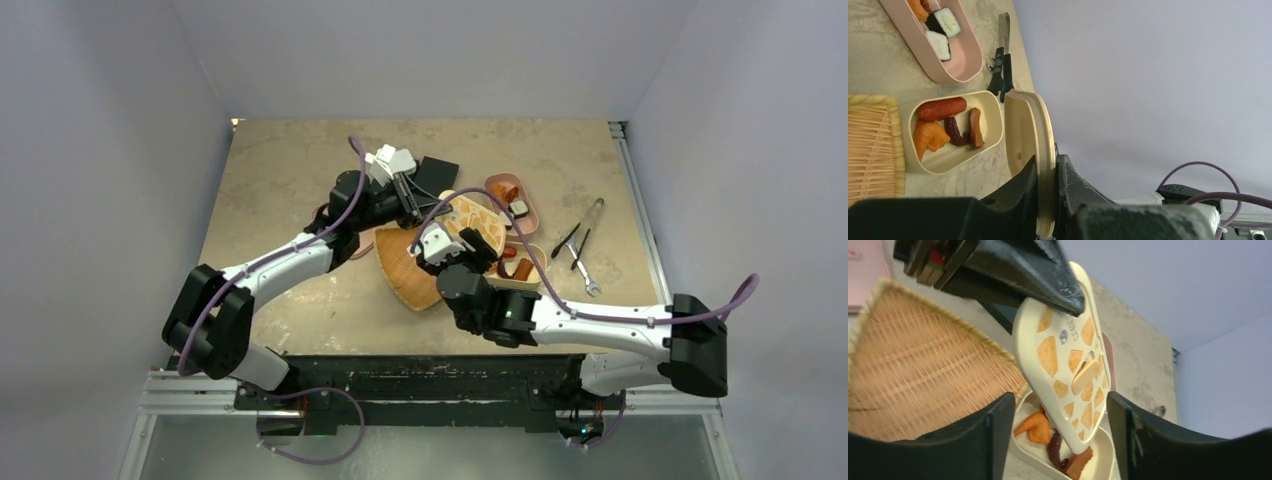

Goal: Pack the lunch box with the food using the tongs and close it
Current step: Close the cover of the packing box.

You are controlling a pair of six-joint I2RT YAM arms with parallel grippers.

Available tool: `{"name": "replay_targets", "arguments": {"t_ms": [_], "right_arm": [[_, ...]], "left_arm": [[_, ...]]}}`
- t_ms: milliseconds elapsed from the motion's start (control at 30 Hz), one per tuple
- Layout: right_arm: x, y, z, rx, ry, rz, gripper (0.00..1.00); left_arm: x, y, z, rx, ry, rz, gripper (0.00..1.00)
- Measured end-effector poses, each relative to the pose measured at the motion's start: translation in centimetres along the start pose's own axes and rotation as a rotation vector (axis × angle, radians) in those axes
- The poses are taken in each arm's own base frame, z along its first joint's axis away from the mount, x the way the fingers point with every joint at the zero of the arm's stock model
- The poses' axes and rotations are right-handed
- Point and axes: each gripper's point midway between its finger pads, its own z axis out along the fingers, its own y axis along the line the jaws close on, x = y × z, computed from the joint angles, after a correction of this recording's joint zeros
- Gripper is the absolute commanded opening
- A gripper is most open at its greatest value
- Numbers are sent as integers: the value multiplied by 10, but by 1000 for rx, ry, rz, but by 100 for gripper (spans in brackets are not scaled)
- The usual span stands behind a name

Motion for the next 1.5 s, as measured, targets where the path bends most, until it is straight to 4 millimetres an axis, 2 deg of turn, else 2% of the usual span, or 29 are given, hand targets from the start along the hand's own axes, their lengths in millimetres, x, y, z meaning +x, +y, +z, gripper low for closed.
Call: {"name": "replay_targets", "arguments": {"t_ms": [100,300,400,467,600,700,833,1000,1100,1233,1367,1500], "right_arm": [[-7,-4,-5,-30,-22,76,78],[-25,-18,-18,-101,-87,258,91],[-31,-35,-20,-123,-121,379,93],[-33,-53,-11,-111,-128,476,93],[-13,-81,21,-69,-78,591,92],[16,-93,46,-63,8,668,91],[53,-101,63,-79,124,775,90],[75,-119,69,-90,177,898,90],[83,-122,70,-100,197,942,90],[96,-117,69,-128,233,981,90],[111,-108,67,-155,277,1006,90],[114,-105,67,-171,291,1022,90]], "left_arm": [[-3,8,0,2,-43,2,0],[-5,46,-5,-56,-141,-22,0],[-8,59,-7,-83,-195,-23,0],[-9,61,-7,-86,-224,-18,0],[2,54,2,-46,-233,2,0],[13,51,11,-20,-224,10,0],[30,53,24,-7,-212,14,0],[49,60,39,16,-193,10,0],[58,68,45,13,-177,4,0],[67,81,52,0,-168,-8,0],[67,81,57,7,-172,-7,0],[72,88,63,8,-165,-7,0]]}}
